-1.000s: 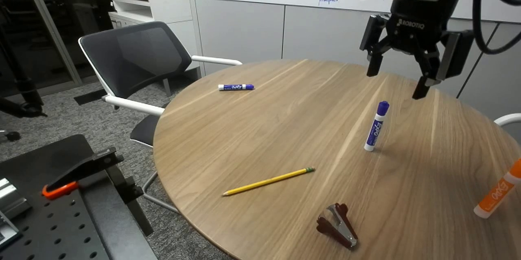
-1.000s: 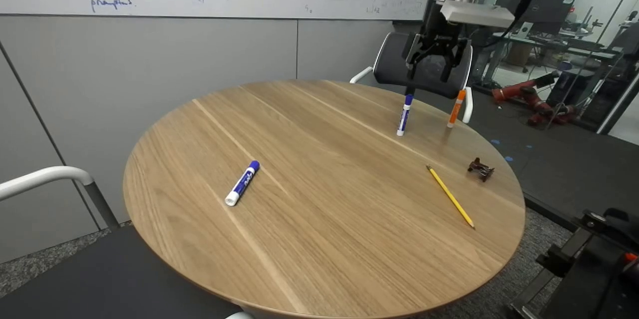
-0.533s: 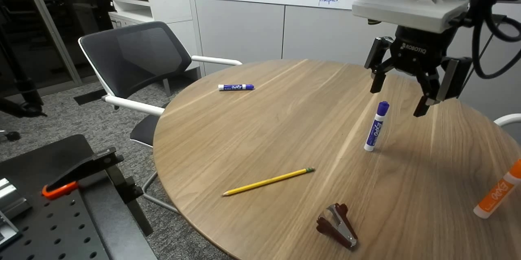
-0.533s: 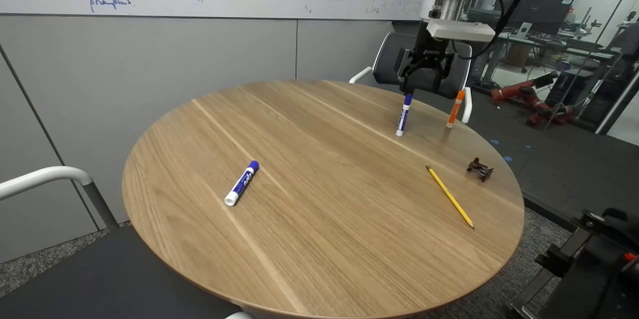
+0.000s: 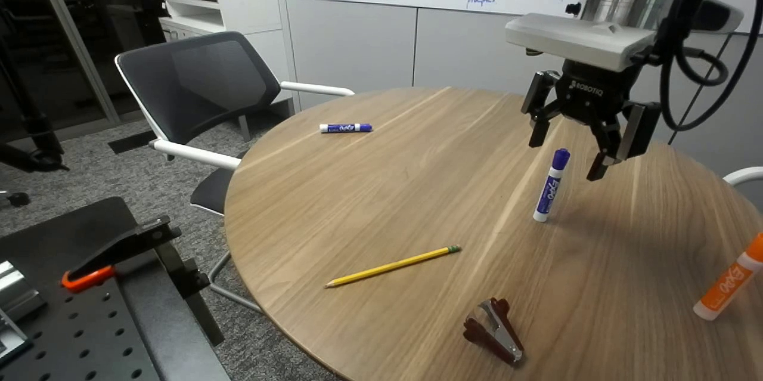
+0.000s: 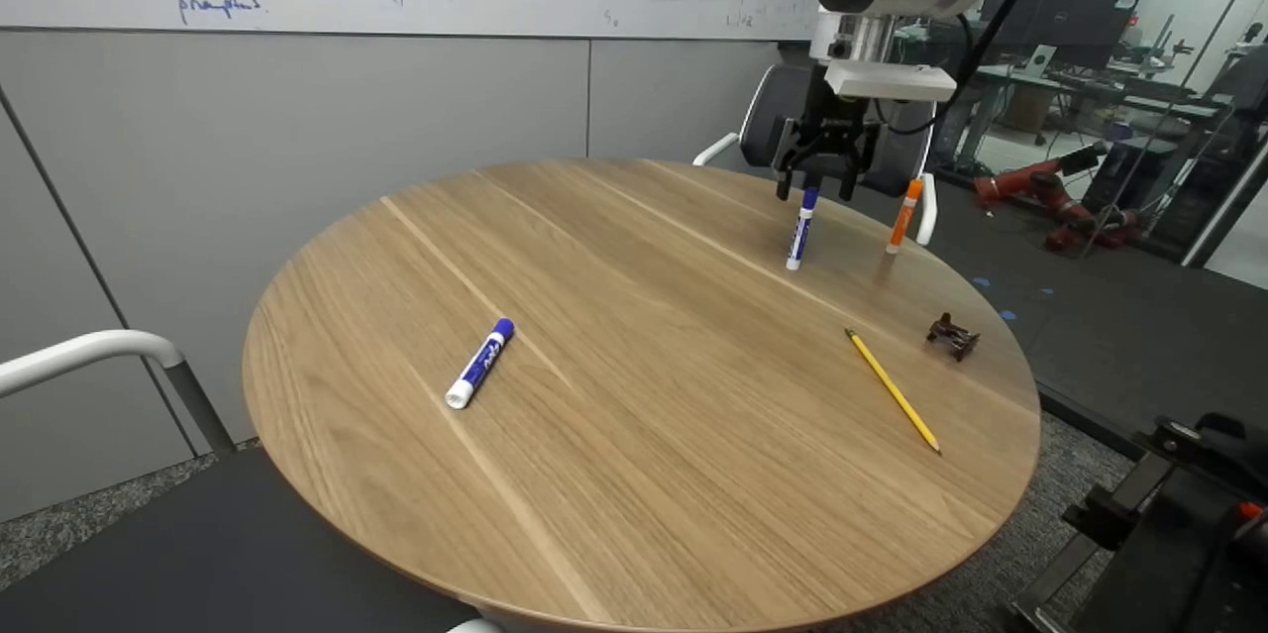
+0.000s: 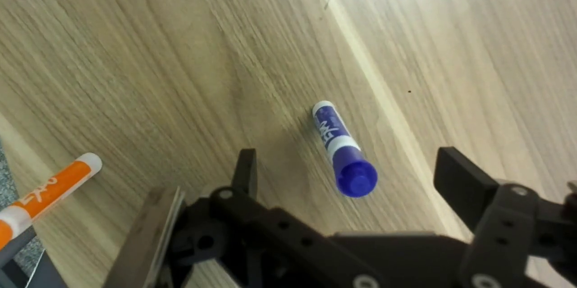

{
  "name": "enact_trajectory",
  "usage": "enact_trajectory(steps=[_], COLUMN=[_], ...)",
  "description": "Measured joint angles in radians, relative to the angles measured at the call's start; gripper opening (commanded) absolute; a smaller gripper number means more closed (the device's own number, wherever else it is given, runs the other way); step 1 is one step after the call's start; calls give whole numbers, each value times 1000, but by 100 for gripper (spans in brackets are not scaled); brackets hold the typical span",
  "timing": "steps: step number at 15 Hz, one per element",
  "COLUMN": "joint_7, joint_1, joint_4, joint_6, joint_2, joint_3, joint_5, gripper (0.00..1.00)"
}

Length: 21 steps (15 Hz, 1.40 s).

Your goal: Move the marker

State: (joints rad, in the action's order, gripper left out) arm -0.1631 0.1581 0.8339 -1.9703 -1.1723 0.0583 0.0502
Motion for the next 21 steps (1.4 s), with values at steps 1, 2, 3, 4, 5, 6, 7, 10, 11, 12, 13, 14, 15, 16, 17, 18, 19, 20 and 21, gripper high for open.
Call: enact_trajectory(steps=[1,2,3,4,5,6,7,10,11,12,13,14,15,16,17,18,19,20,21], joint_7=[-1,-1,-2,-3,-4,-5,-5,-6,-6,-7,-9,-11,-12,-13,-13,-13,-12,-8,-2], joint_1=[-4,-8,-12,-15,-17,-18,-18,-16,-15,-13,-12,-12,-13,-15,-18,-22,-30,-42,-58], joint_4=[-15,-30,-44,-57,-70,-82,-93,-110,-116,-123,-130,-138,-146,-155,-161,-163,-161,-153,-134], joint_6=[0,0,1,2,4,7,8,12,17,26,39,58,79,104,134,165,187,192,187], joint_2=[-15,-30,-43,-55,-65,-75,-82,-87,-87,-87,-87,-85,-82,-78,-69,-54,-37,-20,-1], joint_3=[0,0,0,0,0,0,0,0,0,0,0,0,0,0,-1,-5,-9,-13,-19], joint_5=[0,0,0,0,0,0,0,-1,-1,-1,-1,-1,-1,-1,-1,-1,-1,-1,-1], gripper=[93,74,66,58,49,42,36,12,5,1,4,5,5,5,5,5,5,5,5])
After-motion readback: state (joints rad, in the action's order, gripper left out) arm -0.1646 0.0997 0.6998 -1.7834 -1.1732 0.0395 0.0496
